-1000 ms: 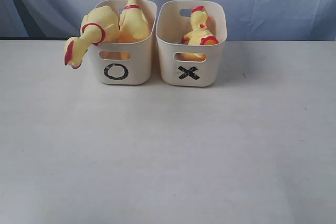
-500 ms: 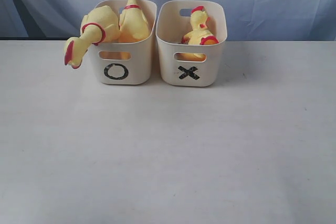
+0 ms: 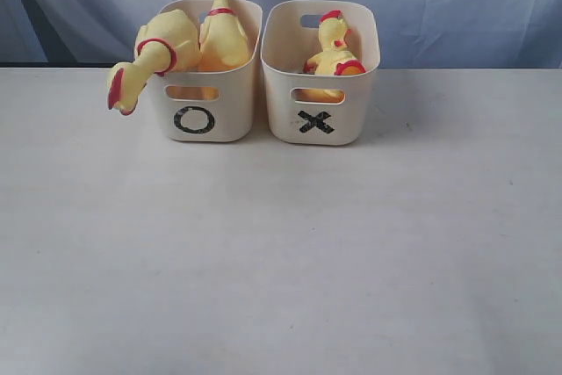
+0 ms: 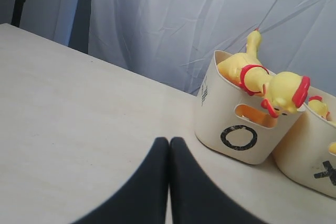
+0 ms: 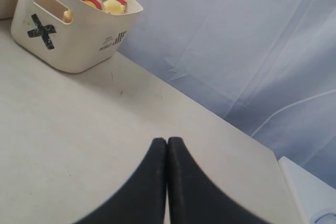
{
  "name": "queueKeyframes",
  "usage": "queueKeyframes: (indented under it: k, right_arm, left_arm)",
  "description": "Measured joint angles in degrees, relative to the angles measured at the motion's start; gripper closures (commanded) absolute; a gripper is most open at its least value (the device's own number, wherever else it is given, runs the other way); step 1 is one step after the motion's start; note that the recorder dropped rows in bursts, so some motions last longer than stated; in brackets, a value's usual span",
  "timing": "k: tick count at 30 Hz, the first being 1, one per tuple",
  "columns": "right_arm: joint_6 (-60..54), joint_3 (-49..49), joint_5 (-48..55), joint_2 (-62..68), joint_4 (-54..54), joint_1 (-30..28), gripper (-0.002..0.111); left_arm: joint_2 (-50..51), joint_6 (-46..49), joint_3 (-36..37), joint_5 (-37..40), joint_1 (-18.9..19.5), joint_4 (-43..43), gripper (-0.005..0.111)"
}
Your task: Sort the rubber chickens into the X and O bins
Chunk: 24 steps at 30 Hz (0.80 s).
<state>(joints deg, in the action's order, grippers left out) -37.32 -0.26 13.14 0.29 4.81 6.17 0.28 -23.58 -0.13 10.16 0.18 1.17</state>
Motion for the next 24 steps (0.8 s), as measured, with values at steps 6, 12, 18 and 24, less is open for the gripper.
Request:
queueKeyframes:
  k: [6, 12, 18, 24]
  right_arm:
    - [0.00, 0.00, 3.47, 0.00, 0.00, 0.00, 0.109]
    - [0.00, 0.00, 3.83, 0.00, 0.00, 0.00, 0.109]
    - [0.00, 0.00, 3.83, 0.00, 0.00, 0.00, 0.109]
    - [14.42, 0.00, 3.94, 0.00, 0.12, 0.00, 0.109]
  left_arm:
    - [0.00, 0.00, 0.00, 0.00, 0.00, 0.00, 0.107]
    - [0.00, 8.52, 0.00, 0.00, 0.00, 0.00, 0.107]
    - [0.00, 32.86, 0.00, 1.28, 0.00, 1.58, 0.107]
    - [0.00, 37.16, 0.00, 1.70, 0.00, 2.11, 0.107]
